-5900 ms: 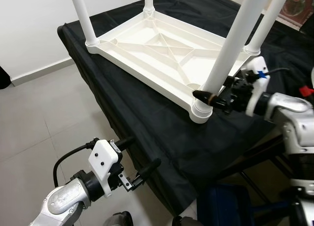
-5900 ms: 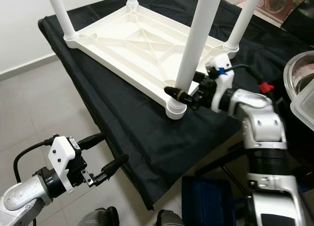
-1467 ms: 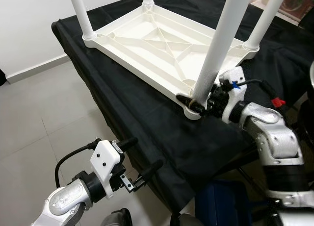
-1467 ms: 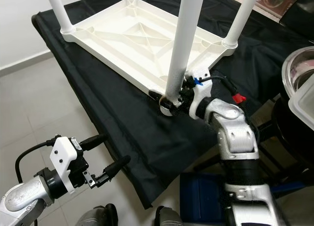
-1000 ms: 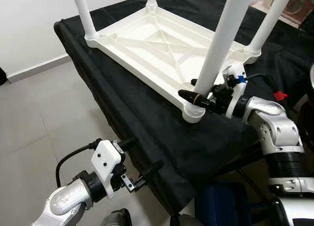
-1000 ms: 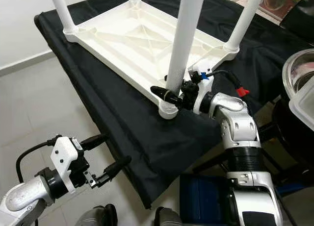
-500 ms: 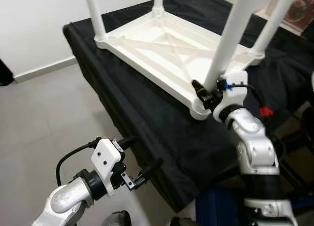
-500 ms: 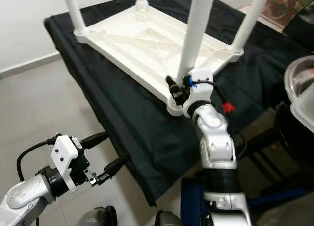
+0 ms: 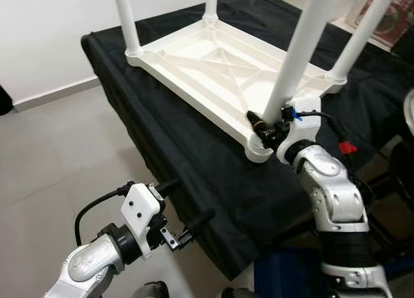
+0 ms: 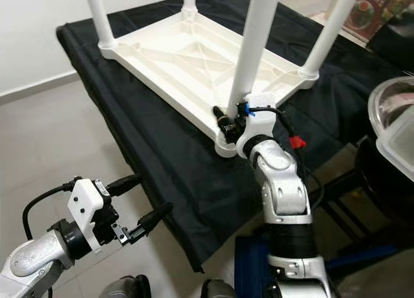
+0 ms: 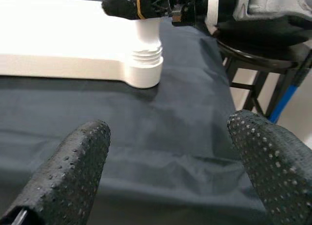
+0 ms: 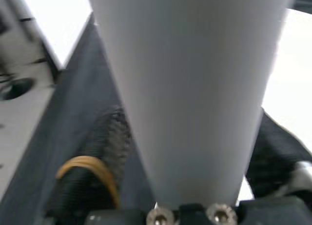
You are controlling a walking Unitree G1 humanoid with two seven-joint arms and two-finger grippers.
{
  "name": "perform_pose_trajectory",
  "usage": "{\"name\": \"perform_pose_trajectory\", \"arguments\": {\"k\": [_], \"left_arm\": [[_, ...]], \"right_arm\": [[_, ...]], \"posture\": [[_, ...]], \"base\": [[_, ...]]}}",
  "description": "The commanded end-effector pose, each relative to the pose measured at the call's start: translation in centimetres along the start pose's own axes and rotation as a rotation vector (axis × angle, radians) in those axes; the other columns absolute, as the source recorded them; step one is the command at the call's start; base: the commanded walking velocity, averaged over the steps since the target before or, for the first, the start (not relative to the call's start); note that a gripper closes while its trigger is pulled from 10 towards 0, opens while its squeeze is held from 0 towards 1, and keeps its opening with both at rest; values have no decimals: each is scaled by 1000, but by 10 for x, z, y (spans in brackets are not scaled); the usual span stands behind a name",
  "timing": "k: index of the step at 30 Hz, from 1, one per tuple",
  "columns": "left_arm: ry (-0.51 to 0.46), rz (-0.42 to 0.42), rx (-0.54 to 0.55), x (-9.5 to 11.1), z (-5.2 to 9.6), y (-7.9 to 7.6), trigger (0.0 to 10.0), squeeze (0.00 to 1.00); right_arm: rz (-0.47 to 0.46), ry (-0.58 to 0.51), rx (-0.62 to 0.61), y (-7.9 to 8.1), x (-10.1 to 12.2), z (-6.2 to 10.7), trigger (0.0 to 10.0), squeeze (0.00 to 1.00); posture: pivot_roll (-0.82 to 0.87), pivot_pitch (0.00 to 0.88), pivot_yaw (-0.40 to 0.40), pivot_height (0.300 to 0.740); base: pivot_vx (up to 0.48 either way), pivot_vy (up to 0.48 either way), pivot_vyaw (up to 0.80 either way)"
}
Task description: Building children table
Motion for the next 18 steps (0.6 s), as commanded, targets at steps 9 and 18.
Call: {"name": "perform_pose_trajectory", "arguments": {"k": [9, 18], "left_arm": [[26, 12, -7, -4, 6, -4, 10000, 0], [35, 3, -2, -3, 9, -1, 10000, 0]], "right_arm": [[65, 59, 178, -36, 16, 1, 10000, 1000], [38, 117, 338, -45, 17, -1, 10000, 0]], "posture": [[10, 206, -67, 740], [23, 209, -57, 740]], "base": [[0, 0, 0], [0, 0, 0]]}}
Point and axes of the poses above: a point about 5 cm out from each wrist's last joint towards the gripper, its own z axis pointing back from the gripper into the wrist, its own x axis along the axis of the wrist's last joint, y = z × x, the point moved 1 cm from there along -z, pointing out of the wrist towards the gripper, and after that the axes turned 10 degrees about -z, right-handed, at the moved point
